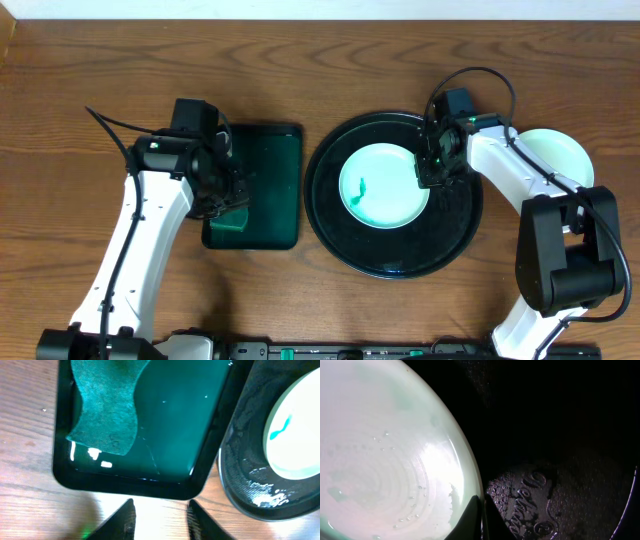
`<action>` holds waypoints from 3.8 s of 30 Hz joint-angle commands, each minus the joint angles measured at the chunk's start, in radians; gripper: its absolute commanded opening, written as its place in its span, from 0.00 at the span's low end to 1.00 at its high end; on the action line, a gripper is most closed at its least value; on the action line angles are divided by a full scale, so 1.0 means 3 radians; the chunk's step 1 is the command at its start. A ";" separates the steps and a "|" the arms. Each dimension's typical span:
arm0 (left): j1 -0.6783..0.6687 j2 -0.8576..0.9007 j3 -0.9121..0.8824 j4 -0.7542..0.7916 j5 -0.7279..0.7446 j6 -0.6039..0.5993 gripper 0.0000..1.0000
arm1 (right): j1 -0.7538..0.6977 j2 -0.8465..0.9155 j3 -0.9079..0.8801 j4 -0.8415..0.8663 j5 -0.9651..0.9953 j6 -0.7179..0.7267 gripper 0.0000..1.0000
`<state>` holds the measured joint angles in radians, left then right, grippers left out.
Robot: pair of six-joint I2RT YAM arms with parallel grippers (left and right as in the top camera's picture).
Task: Clean dirty plates on tray and stack at the side
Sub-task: 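Grasp the green sponge with the left gripper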
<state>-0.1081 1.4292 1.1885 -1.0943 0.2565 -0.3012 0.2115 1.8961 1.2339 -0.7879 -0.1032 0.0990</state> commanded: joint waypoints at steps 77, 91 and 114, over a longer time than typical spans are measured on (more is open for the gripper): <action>0.0067 0.1054 -0.0109 0.0718 -0.0908 -0.0033 0.45 | 0.0018 0.0020 -0.0022 0.0006 0.0031 0.0041 0.02; 0.0067 0.1054 -0.0483 0.1166 -0.0907 0.0057 0.45 | 0.0018 0.0020 -0.0022 0.0008 0.0031 0.0041 0.02; 0.0067 0.1057 -0.0849 0.1550 -0.0894 0.0069 0.44 | 0.0018 0.0020 -0.0022 0.0008 0.0031 0.0041 0.02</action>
<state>-0.0933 1.7325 0.9886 -0.6426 0.0010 -0.2897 0.2115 1.8961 1.2339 -0.7879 -0.1032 0.0990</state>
